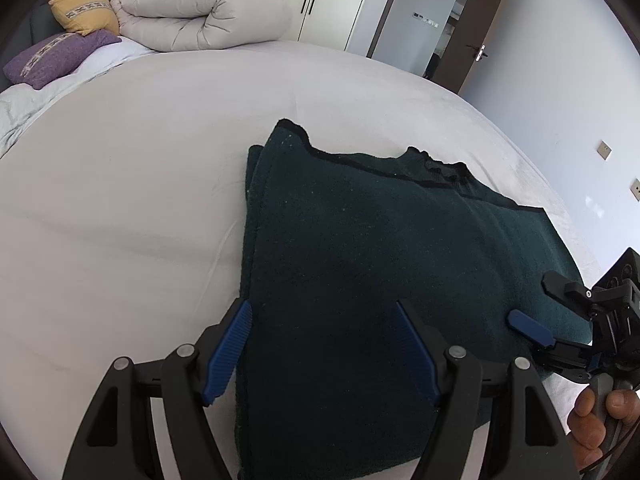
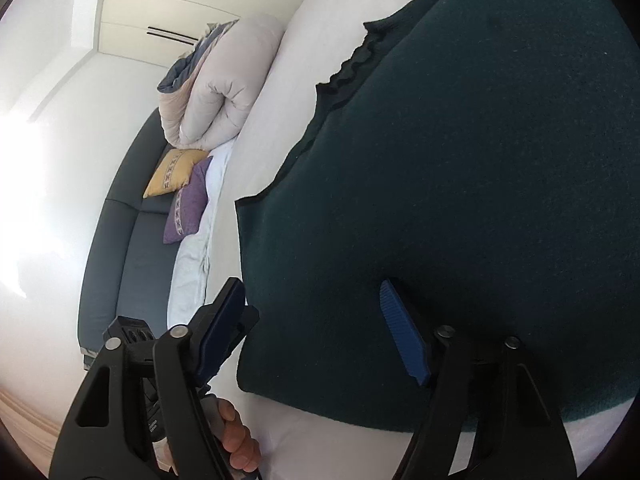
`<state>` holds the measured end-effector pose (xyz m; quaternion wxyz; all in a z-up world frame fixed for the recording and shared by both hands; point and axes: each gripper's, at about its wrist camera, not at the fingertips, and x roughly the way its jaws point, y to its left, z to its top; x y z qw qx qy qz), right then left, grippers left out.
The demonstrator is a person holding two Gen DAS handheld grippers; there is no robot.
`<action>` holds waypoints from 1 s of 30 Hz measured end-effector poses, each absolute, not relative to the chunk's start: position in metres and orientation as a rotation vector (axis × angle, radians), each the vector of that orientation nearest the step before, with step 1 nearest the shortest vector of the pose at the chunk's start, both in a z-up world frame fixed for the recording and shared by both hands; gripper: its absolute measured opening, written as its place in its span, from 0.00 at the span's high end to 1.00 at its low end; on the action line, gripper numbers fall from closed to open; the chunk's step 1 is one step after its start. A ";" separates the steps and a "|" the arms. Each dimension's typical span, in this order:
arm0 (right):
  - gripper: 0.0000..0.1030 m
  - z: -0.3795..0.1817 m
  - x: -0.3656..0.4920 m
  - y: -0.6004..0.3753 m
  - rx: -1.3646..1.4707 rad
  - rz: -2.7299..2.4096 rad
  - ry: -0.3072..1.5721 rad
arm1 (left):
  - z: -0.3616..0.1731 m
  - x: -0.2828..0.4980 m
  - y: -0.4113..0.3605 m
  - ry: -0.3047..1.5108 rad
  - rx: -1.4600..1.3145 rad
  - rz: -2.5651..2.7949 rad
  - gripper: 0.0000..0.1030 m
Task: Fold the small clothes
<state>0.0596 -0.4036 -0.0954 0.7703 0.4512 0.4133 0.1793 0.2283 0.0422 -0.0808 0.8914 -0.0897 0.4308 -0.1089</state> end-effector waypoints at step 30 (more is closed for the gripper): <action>0.70 -0.071 -0.026 -0.585 0.571 -0.207 0.839 | -0.080 0.233 0.089 0.876 -0.370 -0.157 0.43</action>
